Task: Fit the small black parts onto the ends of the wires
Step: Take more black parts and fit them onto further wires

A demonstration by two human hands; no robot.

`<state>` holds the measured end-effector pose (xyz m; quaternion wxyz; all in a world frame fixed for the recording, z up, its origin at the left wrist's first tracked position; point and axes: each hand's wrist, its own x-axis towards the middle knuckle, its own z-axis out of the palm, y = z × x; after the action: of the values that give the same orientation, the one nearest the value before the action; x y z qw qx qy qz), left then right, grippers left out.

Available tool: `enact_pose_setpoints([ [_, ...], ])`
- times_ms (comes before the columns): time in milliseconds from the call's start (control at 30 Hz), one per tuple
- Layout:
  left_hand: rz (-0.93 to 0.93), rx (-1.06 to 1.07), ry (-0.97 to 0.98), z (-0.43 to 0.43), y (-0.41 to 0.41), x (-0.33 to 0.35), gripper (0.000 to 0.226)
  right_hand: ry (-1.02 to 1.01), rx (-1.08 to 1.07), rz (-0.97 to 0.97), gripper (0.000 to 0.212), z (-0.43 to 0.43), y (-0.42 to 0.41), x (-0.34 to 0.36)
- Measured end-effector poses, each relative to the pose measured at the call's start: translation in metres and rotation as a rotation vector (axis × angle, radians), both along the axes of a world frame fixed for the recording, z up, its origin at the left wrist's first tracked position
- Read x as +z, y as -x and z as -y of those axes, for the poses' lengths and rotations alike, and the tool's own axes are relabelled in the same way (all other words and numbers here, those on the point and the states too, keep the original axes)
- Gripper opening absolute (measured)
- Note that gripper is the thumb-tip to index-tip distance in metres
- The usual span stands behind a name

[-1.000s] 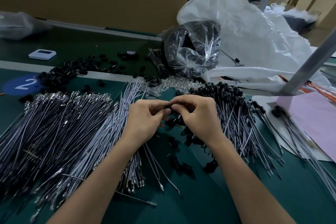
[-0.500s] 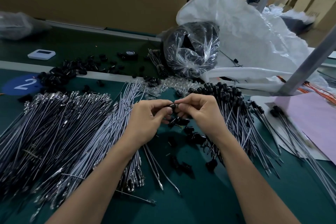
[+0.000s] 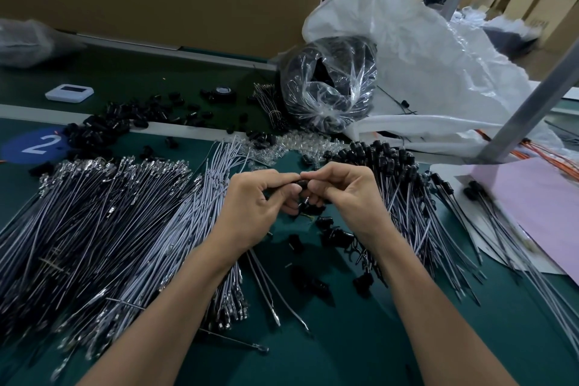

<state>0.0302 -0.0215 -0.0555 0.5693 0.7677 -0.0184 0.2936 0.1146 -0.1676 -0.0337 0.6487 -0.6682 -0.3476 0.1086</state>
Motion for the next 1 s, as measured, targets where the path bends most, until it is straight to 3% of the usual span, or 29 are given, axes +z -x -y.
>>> enact_pose_setpoints([
  [133, -0.021, -0.027, 0.060, 0.001, 0.002, 0.001, 0.026, -0.024, -0.010, 0.002, 0.027, -0.001, 0.004, 0.002],
  [300, -0.066, -0.203, 0.445, 0.013, 0.003, 0.014, 0.021, -0.110, -0.010, 0.053, 0.012, 0.000, 0.009, 0.015],
  [367, -0.101, -0.255, 0.486, 0.012, 0.005, 0.018, 0.031, -0.145, 0.033, -0.024, 0.013, 0.008, 0.007, 0.025],
  [467, -0.090, -0.074, 0.524, -0.001, 0.007, 0.025, 0.040, -0.365, 0.123, -0.260, 0.020, 0.037, -0.004, 0.045],
  [533, -0.013, 0.114, 0.627, -0.016, 0.009, 0.029, 0.042, -0.465, 0.024, -0.307, 0.025, 0.064, -0.012, 0.059],
  [633, 0.097, 0.332, 0.773, -0.034, 0.014, 0.033, 0.043, -0.236, -0.309, -0.103, 0.025, 0.098, -0.028, 0.075],
  [733, 0.143, 0.431, 0.842, -0.039, 0.019, 0.035, 0.046, 0.229, -0.586, 0.141, 0.029, 0.104, -0.046, 0.079],
  [833, 0.130, 0.449, 0.832, -0.036, 0.018, 0.036, 0.047, 0.752, -0.708, 0.405, 0.037, 0.084, -0.044, 0.074],
  [900, 0.113, 0.441, 0.810, -0.033, 0.016, 0.036, 0.047, 0.790, -0.588, 0.479, 0.027, 0.058, -0.021, 0.069],
  [1000, 0.090, 0.431, 0.773, -0.029, 0.014, 0.035, 0.047, 0.821, -0.135, 0.382, 0.011, 0.010, 0.030, 0.053],
])
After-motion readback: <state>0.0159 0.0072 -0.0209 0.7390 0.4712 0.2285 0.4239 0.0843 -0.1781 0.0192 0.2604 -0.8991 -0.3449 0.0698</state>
